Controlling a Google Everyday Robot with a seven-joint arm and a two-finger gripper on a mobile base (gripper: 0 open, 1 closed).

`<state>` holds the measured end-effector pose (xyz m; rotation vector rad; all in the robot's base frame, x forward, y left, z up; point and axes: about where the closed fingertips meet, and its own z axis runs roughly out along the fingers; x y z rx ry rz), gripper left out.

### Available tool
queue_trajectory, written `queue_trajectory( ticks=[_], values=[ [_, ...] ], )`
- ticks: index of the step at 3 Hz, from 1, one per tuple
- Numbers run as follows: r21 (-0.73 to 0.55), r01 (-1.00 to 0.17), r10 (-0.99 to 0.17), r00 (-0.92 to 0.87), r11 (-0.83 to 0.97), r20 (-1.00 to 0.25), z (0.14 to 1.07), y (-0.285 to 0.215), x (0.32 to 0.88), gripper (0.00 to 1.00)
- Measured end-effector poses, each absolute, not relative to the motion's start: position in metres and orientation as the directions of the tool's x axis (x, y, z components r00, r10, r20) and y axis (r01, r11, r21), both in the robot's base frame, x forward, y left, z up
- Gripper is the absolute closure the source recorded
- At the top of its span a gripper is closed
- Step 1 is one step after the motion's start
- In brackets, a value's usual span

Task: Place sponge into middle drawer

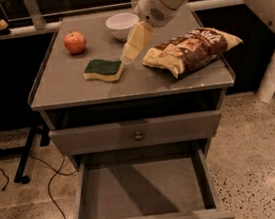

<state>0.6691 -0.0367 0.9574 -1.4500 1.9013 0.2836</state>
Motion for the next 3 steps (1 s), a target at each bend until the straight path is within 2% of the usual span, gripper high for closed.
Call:
queue_trajectory(
  ticks=[2,3],
  values=[
    [-0.199,-0.931,-0.772,-0.118,0.304,-0.625,0.931,-0.006,0.714,0.00],
    [-0.156,-0.937,-0.778,-0.160,0.314,-0.607,0.913,-0.004,0.717,0.00]
  ],
)
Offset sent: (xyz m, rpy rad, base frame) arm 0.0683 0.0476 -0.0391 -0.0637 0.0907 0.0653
